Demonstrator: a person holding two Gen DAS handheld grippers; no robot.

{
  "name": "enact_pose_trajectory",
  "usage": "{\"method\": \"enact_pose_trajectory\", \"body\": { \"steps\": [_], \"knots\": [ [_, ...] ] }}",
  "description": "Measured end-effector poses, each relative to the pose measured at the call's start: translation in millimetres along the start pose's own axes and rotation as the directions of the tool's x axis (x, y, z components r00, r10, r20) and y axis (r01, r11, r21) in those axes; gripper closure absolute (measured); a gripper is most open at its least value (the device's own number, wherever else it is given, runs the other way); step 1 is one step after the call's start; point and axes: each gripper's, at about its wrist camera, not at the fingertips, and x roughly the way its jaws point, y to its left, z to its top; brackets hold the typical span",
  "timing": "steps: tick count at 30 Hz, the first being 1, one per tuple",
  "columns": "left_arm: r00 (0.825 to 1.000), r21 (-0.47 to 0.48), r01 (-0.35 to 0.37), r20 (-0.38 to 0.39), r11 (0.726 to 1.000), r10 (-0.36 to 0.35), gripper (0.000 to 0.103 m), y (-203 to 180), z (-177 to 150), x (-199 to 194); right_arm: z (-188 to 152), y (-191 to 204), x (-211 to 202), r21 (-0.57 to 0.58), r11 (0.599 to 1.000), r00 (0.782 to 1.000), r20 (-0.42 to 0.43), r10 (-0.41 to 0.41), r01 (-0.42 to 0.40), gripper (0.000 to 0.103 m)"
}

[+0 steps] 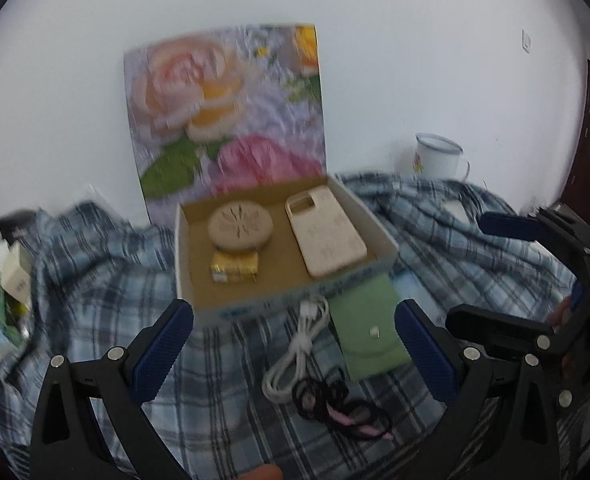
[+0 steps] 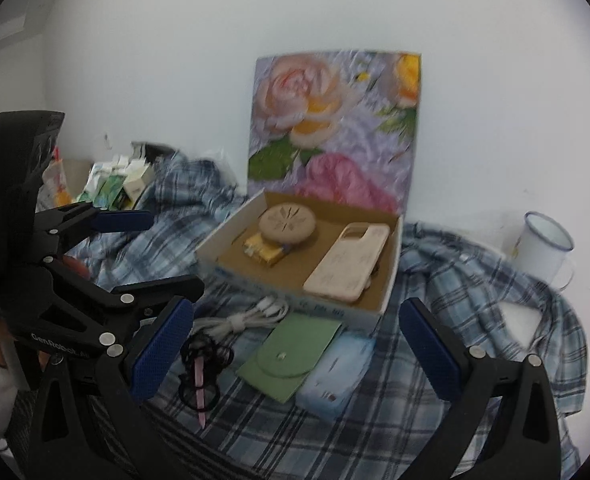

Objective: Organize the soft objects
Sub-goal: 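Move both grippers down toward the cables and green pouch beside the box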

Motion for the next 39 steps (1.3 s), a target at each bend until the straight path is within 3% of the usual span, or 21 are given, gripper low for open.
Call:
{"method": "enact_pose_trajectory", "body": {
  "steps": [6, 10, 16, 19, 22, 25, 27, 30, 35, 39],
  "knots": [
    [0.996, 0.035, 0.013, -0.092, 0.999, -0.009, 0.001, -0.4, -32.3, 18.8, -15.7, -5.3, 12.1, 0.016, 1.000, 0.999, -0.046, 0.023, -0.022, 0.000],
    [0.987, 0.017, 0.056, -0.150, 0.998, -0.053, 0.001, 2.8, -49.6, 32.0, -22.3, -12.7, 19.8, 0.043, 0.999, 0.997, -0.070, 0.013, -0.010, 0.000],
    [0.978, 0.004, 0.100, -0.185, 0.995, -0.097, 0.003, -0.3, -60.9, 40.2, -30.9, -19.1, 32.4, 0.075, 0.997, 0.994, -0.108, 0.023, -0.015, 0.000],
    [0.968, -0.013, 0.128, -0.217, 0.992, -0.128, 0.013, -2.5, -66.0, 46.8, -34.6, -22.6, 36.1, 0.096, 0.995, 0.992, -0.116, 0.040, -0.029, 0.000],
    [0.961, -0.003, 0.143, -0.240, 0.990, -0.139, 0.014, -6.4, -69.8, 50.8, -37.6, -26.3, 39.0, 0.111, 0.994, 0.991, -0.127, 0.031, -0.017, 0.000],
    [0.955, -0.003, 0.156, -0.254, 0.988, -0.151, 0.033, -7.8, -72.2, 53.0, -39.8, -30.6, 41.5, 0.131, 0.991, 0.990, -0.137, 0.030, -0.012, 0.000],
    [0.950, -0.007, 0.159, -0.271, 0.987, -0.154, 0.035, -8.4, -74.4, 56.1, -41.0, -31.7, 43.0, 0.137, 0.991, 0.990, -0.142, 0.029, -0.009, 0.000],
    [0.951, -0.004, 0.153, -0.272, 0.988, -0.149, 0.042, -8.4, -75.1, 55.9, -42.6, -32.2, 46.1, 0.139, 0.990, 0.988, -0.152, 0.028, -0.006, 0.000],
    [0.952, -0.026, 0.153, -0.265, 0.988, -0.155, 0.067, -2.7, -75.8, 54.2, -44.8, -30.6, 51.0, 0.134, 0.991, 0.985, -0.171, 0.024, -0.001, 0.000],
    [0.949, -0.052, 0.186, -0.248, 0.981, -0.193, 0.074, 1.0, -75.6, 48.0, -46.4, -31.2, 52.4, 0.137, 0.991, 0.984, -0.176, 0.024, 0.001, 0.000]
  ]
}}
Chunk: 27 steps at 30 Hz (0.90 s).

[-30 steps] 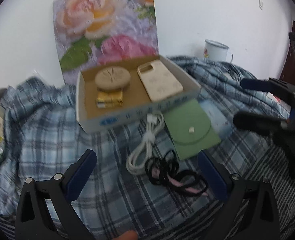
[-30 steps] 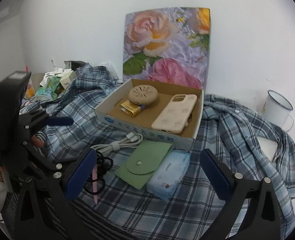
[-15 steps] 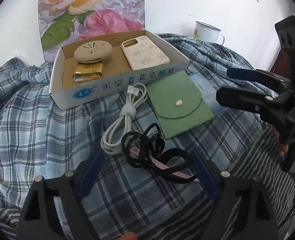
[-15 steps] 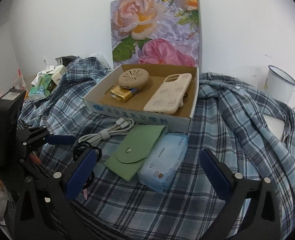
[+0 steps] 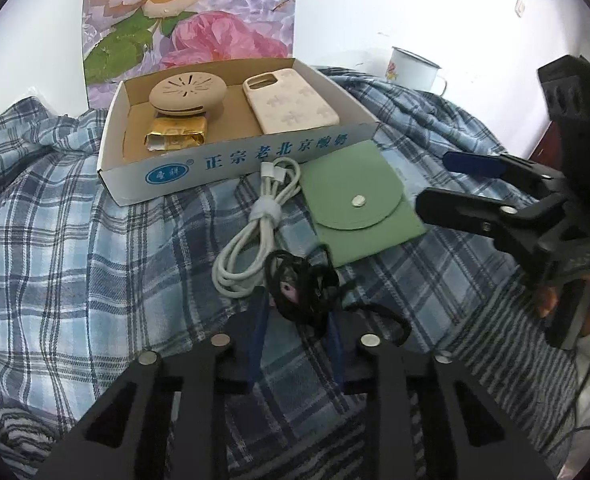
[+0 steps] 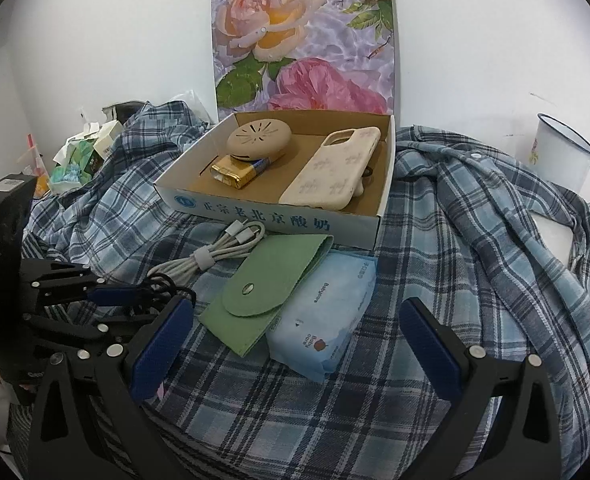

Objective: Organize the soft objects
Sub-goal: 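Move both grippers down toward the cables and green pouch beside the box, then grasp the black cable with the left gripper while the right grasps the green felt pouch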

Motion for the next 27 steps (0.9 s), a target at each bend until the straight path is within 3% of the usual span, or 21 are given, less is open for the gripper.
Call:
{"method": "enact_pose_trajectory", "body": {
  "steps": [12, 14, 16, 22, 27],
  "knots": [
    [0.999, 0.002, 0.037, -0.015, 0.999, -0.037, 0.078, -3.4, -0.1, 2.3, 0.2, -4.6, 1.9, 0.016, 1.000, 1.000, -0.005, -0.009, 0.009, 0.000],
    [0.999, -0.007, 0.044, -0.005, 0.999, -0.044, 0.083, -2.3, -0.2, 0.6, 0.1, -4.5, 2.1, 0.017, 1.000, 1.000, -0.005, -0.007, 0.008, 0.000],
    [0.999, -0.017, 0.047, 0.020, 0.999, -0.046, 0.095, 0.0, -0.1, -4.4, 0.0, -4.2, 1.6, 0.018, 1.000, 1.000, -0.003, -0.005, 0.005, 0.000],
    [0.996, -0.056, 0.059, 0.066, 0.997, -0.055, 0.095, 9.2, 0.5, -13.9, -0.5, -6.5, -0.7, 0.032, 0.999, 1.000, 0.010, 0.020, -0.021, 0.003],
    [0.995, -0.074, 0.063, 0.083, 0.995, -0.057, 0.095, 12.8, 1.1, -17.6, 9.0, 6.7, 5.3, -0.041, 0.999, 1.000, -0.003, 0.031, -0.031, 0.003]
  ]
}}
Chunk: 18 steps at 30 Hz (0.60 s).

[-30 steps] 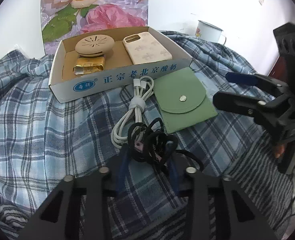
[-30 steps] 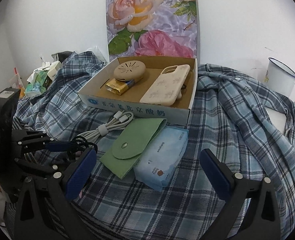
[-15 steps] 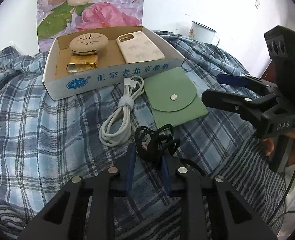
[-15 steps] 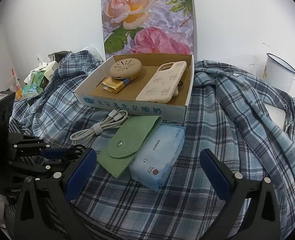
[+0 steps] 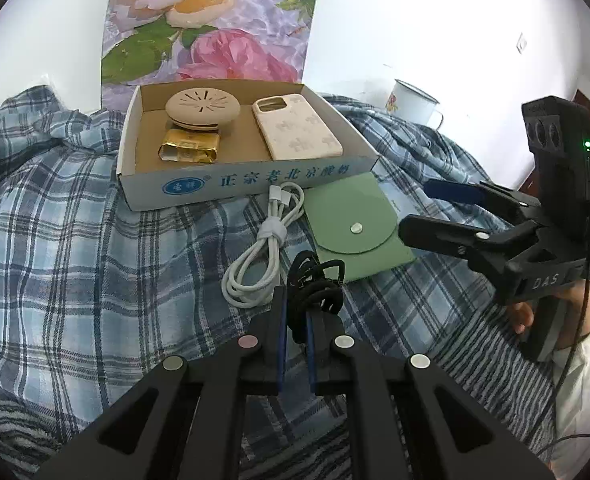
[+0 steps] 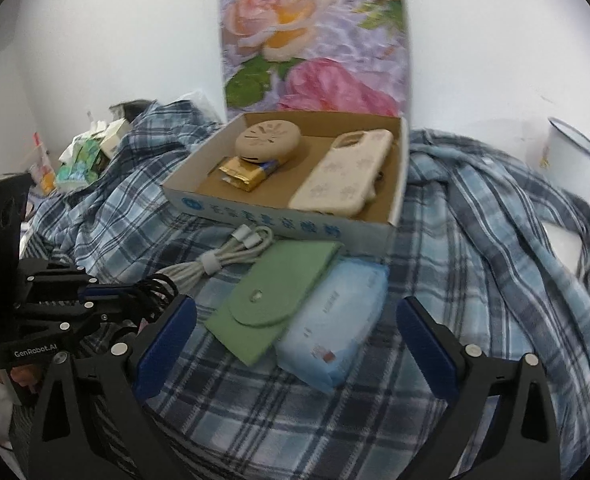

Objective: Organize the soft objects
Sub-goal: 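Grasp the black cable with the left gripper while the right grasps the green felt pouch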

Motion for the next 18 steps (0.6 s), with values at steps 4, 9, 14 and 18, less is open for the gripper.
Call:
{"method": "enact_pose_trajectory", "body": {
  "steps": [4, 9, 14, 18],
  "knots": [
    [1.000, -0.026, 0.008, 0.008, 1.000, -0.008, 0.095, 5.4, 0.9, -3.0, 11.9, 13.2, 13.8, -0.132, 0.991, 0.999, -0.039, -0.005, 0.000, 0.003],
    [1.000, -0.028, 0.012, 0.010, 1.000, -0.012, 0.095, 5.8, 0.9, -4.4, 12.6, 22.9, 41.1, -0.291, 0.956, 0.991, -0.112, -0.071, 0.035, 0.003],
    [1.000, -0.040, 0.018, 0.010, 0.999, -0.018, 0.095, 7.5, 1.3, -4.9, 9.5, 29.9, 59.8, -0.359, 0.933, 0.986, -0.138, -0.095, 0.040, 0.003],
    [1.000, -0.046, 0.019, 0.011, 0.999, -0.018, 0.095, 8.1, 1.4, -5.6, 10.9, 28.3, 64.0, -0.355, 0.935, 0.988, -0.134, -0.079, 0.026, 0.013]
  ]
}}
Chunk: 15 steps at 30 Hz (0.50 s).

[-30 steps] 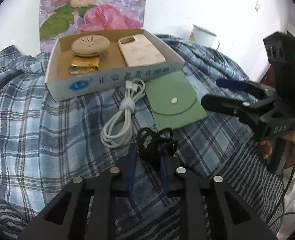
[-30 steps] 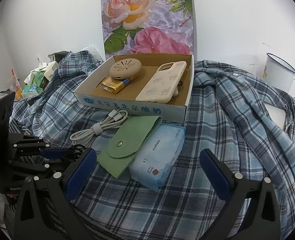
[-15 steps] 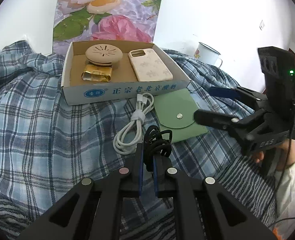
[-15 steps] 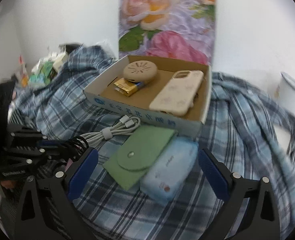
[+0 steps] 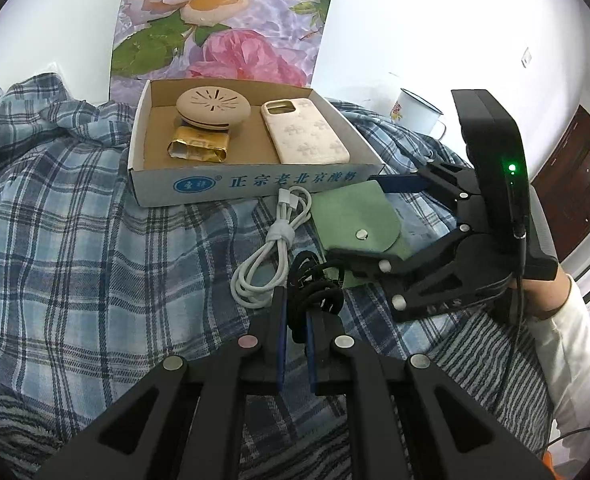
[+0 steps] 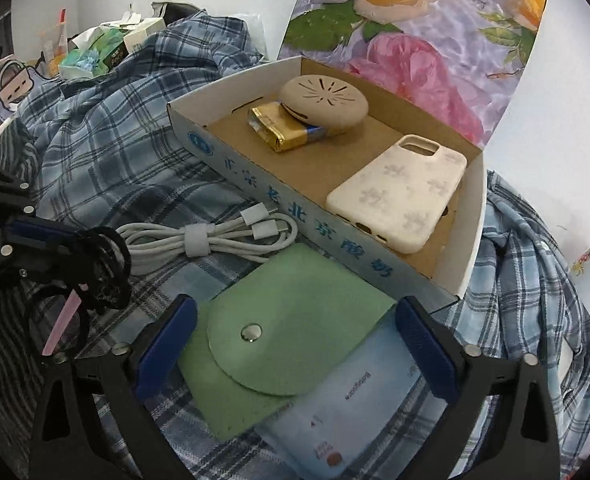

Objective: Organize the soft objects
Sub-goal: 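Grasp the black cable with the left gripper while the right grasps the green felt pouch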

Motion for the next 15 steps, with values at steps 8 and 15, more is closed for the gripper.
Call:
{"method": "enact_pose_trajectory", "body": {
  "steps": [8, 15],
  "knots": [
    [1.000, -0.005, -0.004, 0.004, 1.000, 0.004, 0.095, -0.7, 0.2, -1.0, -0.1, 1.8, -7.0, 0.003, 1.000, 0.999, 0.028, -0.027, 0.027, 0.015],
    [1.000, 0.002, -0.017, 0.024, 1.000, 0.017, 0.095, -1.7, 1.9, -6.1, 5.5, -1.4, -32.2, 0.032, 0.998, 0.992, 0.115, -0.049, 0.046, 0.015]
  ]
}}
